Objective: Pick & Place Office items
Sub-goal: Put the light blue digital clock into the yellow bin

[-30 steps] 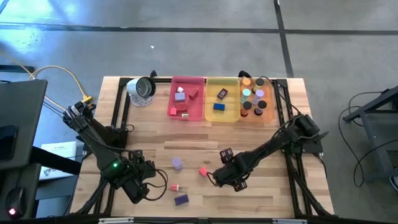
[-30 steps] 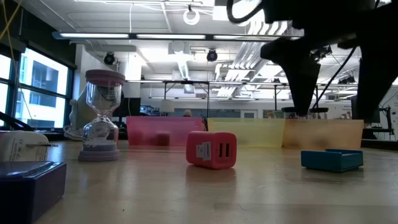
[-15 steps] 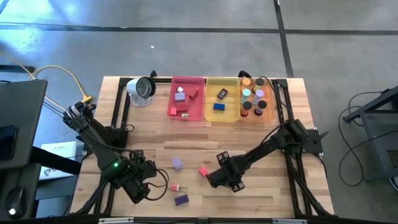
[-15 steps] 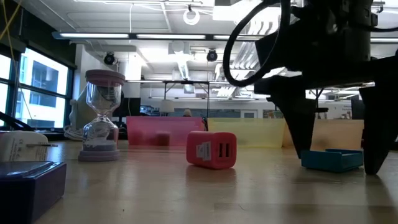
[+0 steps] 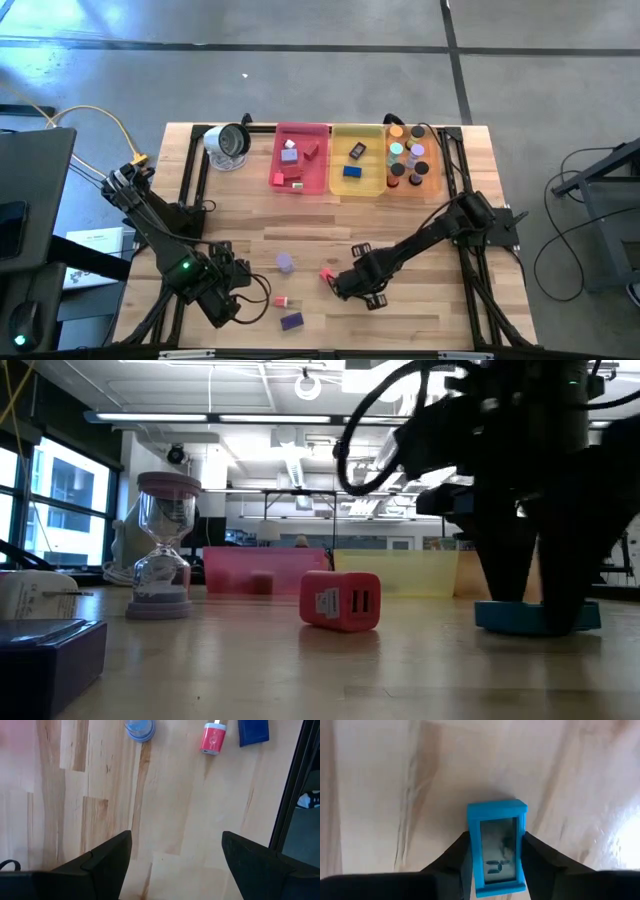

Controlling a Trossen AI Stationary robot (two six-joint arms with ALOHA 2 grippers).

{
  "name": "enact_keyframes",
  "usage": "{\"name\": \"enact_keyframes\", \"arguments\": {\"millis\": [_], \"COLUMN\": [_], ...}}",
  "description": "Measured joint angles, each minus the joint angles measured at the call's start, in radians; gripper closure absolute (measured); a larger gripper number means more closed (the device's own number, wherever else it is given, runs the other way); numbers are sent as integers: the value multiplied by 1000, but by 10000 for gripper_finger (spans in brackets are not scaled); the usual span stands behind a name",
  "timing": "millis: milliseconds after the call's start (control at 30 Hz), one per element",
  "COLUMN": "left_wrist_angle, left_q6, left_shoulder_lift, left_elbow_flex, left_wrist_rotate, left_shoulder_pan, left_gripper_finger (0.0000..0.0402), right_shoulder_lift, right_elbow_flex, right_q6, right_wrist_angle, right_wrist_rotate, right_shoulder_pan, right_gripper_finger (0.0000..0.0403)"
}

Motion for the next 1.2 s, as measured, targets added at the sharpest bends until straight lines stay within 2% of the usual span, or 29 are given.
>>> {"name": "enact_keyframes", "arguments": {"millis": [267,467,733,933,1033,1200], "left_wrist_angle": [0,4,3,-43,-45,-43], "left_q6": [0,6,0,-19,12,9], "left_shoulder_lift": [0,0,0,0,0,0], "left_elbow_flex": [0,0,0,0,0,0], "left_wrist_rotate": [0,2,-2,-44,-47,-49], "left_shoulder_pan": [-5,-28,-75,-50,-23,19], "left_gripper_finger": [101,101,101,101,101,101], "right_shoulder_lift": [-8,-38,-178,-334,-388,-408], "right_elbow_flex": [0,79,196,221,221,221], "right_q6": [292,464,562,588,547,425], "right_wrist_angle": [-21,-202,-435,-492,-487,-475], "right_wrist_rotate": [-27,-88,-77,-3,18,55], "right_shoulder_pan": [-2,-6,-42,-187,-290,-490], "right_gripper_finger": [285,285,285,285,285,285]}}
